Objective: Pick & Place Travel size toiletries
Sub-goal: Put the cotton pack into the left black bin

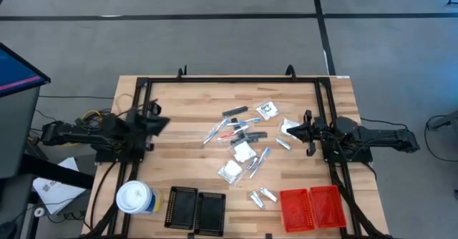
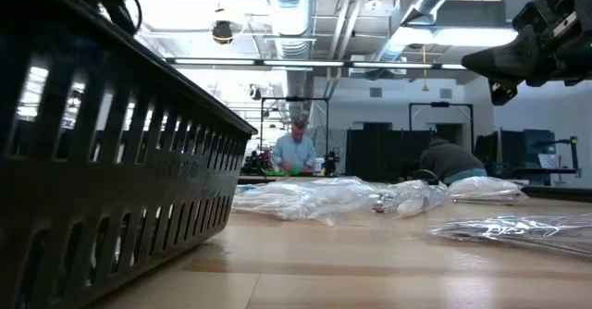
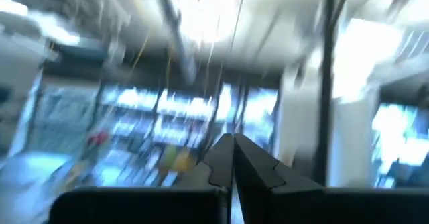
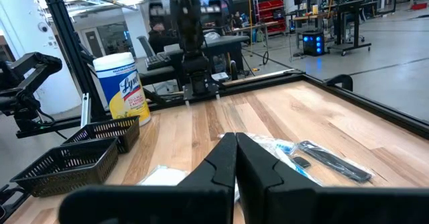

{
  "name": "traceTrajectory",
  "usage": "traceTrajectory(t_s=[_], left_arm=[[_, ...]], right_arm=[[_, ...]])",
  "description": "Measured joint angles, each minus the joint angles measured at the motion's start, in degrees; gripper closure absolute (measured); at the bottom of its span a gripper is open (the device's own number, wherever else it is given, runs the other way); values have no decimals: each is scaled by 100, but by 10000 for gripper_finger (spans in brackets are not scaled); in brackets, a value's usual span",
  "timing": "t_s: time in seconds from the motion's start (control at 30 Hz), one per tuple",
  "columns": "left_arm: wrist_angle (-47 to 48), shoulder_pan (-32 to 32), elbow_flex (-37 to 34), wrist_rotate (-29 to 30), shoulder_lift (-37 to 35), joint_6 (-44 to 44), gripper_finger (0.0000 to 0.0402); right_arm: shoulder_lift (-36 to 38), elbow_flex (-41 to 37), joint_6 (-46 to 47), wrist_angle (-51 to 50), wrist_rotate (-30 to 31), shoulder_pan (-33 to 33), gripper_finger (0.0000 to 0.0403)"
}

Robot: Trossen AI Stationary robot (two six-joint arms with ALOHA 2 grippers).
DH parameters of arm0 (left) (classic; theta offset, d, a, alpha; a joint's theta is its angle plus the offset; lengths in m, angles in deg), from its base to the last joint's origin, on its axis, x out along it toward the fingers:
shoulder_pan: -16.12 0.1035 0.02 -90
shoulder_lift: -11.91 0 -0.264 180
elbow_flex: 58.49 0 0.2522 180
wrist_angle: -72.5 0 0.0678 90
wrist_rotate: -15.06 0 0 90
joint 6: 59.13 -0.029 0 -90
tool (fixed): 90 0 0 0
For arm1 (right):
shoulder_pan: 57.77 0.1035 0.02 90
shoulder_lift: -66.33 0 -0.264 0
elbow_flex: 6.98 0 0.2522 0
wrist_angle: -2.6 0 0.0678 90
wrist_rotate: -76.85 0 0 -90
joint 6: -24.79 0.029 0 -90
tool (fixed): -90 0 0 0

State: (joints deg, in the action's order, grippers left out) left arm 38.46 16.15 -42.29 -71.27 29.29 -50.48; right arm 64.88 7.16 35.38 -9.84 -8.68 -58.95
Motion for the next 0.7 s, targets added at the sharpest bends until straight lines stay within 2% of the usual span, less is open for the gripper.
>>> traceTrajectory(t_s=[0.1,0.23,0.47,0.7], left_arm=[[-732,0,2,-491,0,441,394],[-1234,0,2,-1151,2,525,394],[-1577,0,0,-1311,5,326,394],[-1700,0,67,-1260,316,-116,394]], right_arm=[[0,0,11,-2,-5,0,403],[0,155,298,-473,-363,8,403],[-2,174,299,-540,-448,4,403],[-2,179,301,-555,-448,4,403]])
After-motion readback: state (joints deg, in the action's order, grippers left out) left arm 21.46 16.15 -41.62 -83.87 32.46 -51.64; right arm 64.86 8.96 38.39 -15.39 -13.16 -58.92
